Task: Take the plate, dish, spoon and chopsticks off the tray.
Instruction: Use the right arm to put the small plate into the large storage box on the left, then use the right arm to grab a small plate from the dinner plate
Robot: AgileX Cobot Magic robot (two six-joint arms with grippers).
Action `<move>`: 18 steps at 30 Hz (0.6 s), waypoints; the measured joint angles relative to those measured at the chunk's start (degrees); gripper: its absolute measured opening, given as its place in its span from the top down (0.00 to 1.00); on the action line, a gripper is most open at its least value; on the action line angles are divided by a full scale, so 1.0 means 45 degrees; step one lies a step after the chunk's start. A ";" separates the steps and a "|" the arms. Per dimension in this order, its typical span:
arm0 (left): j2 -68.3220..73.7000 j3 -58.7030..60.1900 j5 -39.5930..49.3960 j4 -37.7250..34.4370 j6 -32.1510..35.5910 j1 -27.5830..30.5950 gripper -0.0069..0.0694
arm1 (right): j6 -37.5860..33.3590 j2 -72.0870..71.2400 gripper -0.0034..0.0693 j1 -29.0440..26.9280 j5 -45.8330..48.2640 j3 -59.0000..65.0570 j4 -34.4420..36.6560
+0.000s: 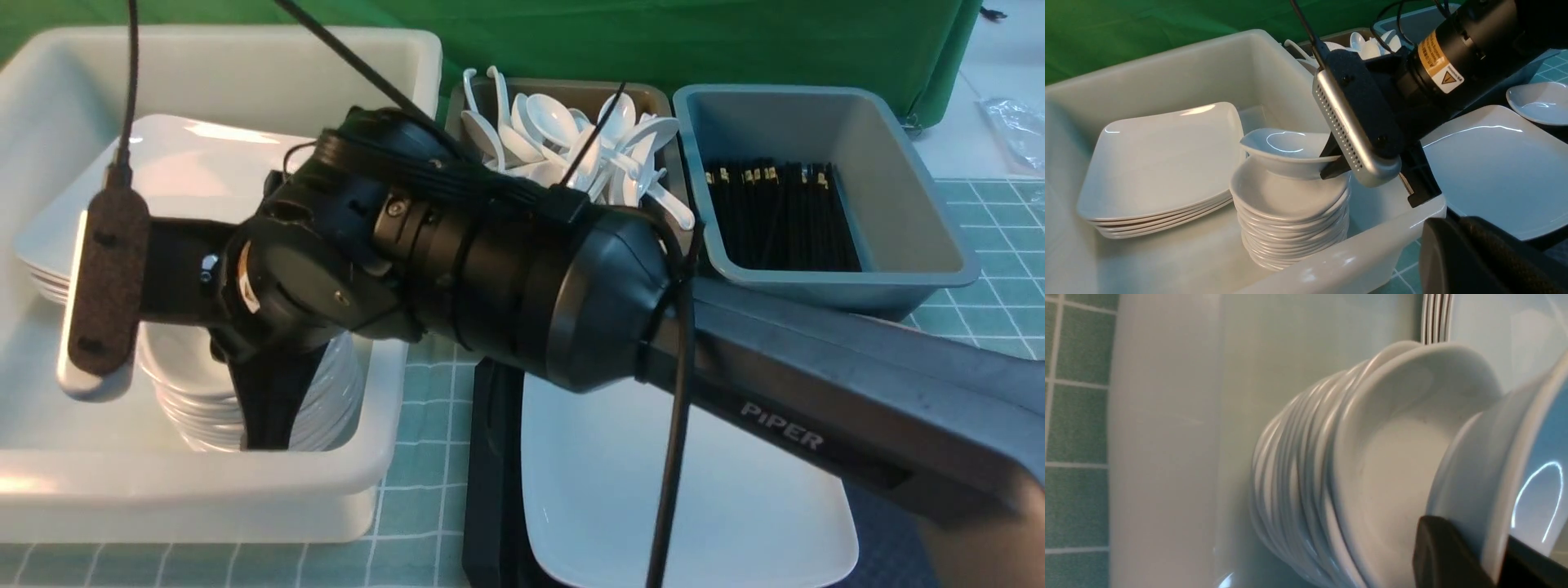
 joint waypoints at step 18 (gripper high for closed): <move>0.0772 -0.0039 -0.0730 -0.3151 0.2710 0.0000 0.89 | 0.2108 -0.3112 0.42 -0.0500 0.6196 0.0008 -0.1275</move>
